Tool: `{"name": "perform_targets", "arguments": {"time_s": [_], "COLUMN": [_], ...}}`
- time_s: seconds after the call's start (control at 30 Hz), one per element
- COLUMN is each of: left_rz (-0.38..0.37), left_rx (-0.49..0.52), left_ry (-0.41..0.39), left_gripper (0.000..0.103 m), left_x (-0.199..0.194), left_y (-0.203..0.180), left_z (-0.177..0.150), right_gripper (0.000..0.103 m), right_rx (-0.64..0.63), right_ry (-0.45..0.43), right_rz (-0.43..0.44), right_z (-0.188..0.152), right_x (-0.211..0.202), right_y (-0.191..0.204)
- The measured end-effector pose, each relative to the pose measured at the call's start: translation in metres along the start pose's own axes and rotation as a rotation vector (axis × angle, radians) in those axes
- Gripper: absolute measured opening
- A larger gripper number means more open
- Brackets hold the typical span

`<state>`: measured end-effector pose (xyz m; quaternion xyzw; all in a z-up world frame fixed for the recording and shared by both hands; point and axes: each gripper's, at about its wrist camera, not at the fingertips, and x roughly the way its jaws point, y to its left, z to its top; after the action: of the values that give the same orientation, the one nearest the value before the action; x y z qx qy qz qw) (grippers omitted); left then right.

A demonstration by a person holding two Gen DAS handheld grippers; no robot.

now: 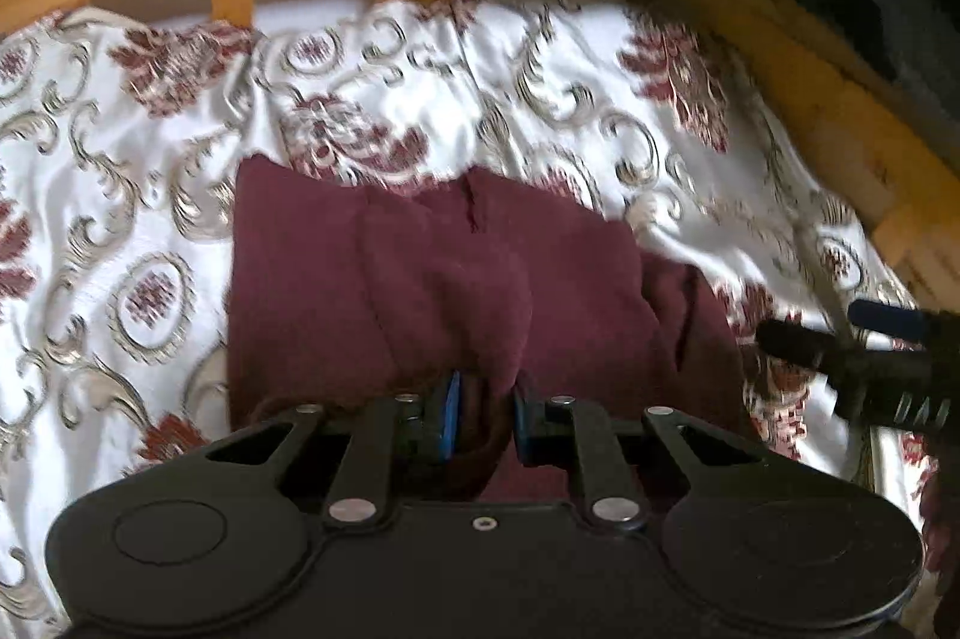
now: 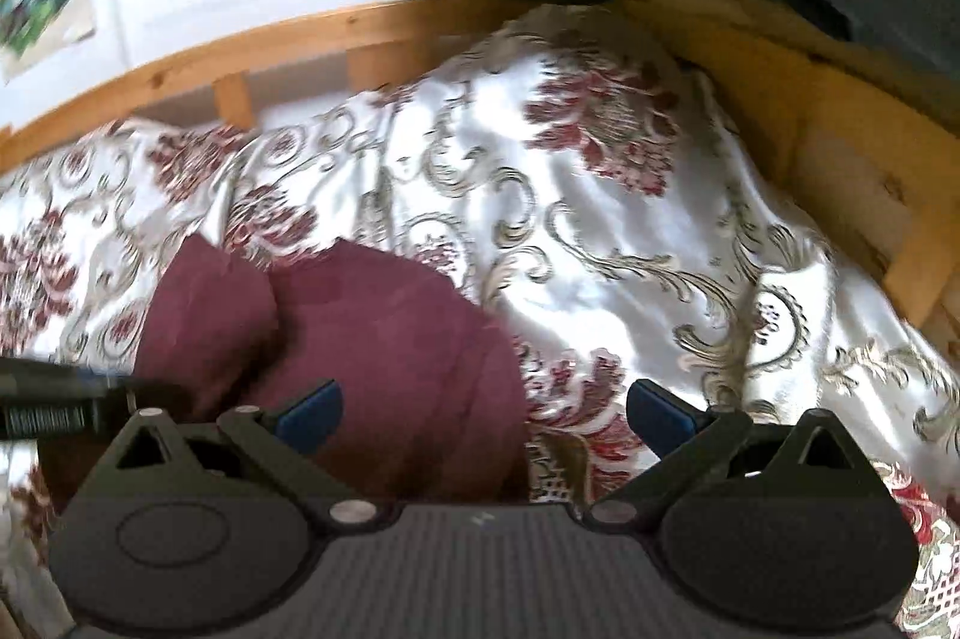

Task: Fold small clothes

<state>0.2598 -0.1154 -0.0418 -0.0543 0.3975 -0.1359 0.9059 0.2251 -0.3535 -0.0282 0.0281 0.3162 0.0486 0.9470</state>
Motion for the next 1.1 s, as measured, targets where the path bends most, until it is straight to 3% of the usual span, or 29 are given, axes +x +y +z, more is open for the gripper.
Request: {"name": "perform_targets", "arguments": {"time_s": [0.1,0.13,0.27,0.4,0.53,0.83,0.97,1.1], "left_rz": [-0.013,-0.026,-0.137,-0.18,-0.194,-0.12,-0.131,-0.06], "left_rx": [-0.012,-0.023,-0.031,0.02,0.023,0.093,0.042,0.086], "left_ry": [0.0,-0.008,-0.077,-0.196,-0.266,-0.263,-0.259,-0.196], "left_gripper": [0.023,0.028,0.069,0.084,0.1,0.102,0.102,0.102], "left_x": [0.002,-0.001,-0.021,-0.049,-0.075,-0.1,-0.096,-0.078], "left_y": [0.0,0.0,-0.004,-0.009,-0.002,0.05,0.071,0.065], "left_z": [-0.002,-0.001,0.004,0.01,0.016,-0.004,-0.031,-0.053], "right_gripper": [0.103,0.103,0.103,0.103,0.103,0.103,0.103,0.103], "right_rx": [0.067,0.092,0.172,0.271,0.353,0.424,0.408,0.386], "right_ry": [0.016,0.022,0.015,0.0,-0.012,-0.071,-0.106,-0.065], "right_rz": [0.041,0.057,0.074,0.064,0.072,0.197,0.309,0.419], "right_z": [-0.002,-0.002,-0.005,-0.007,-0.011,-0.018,-0.02,-0.024], "right_x": [0.003,0.005,0.006,0.008,0.012,0.017,0.02,0.031], "right_y": [-0.008,-0.011,-0.015,-0.025,-0.034,-0.017,0.0,0.017]}}
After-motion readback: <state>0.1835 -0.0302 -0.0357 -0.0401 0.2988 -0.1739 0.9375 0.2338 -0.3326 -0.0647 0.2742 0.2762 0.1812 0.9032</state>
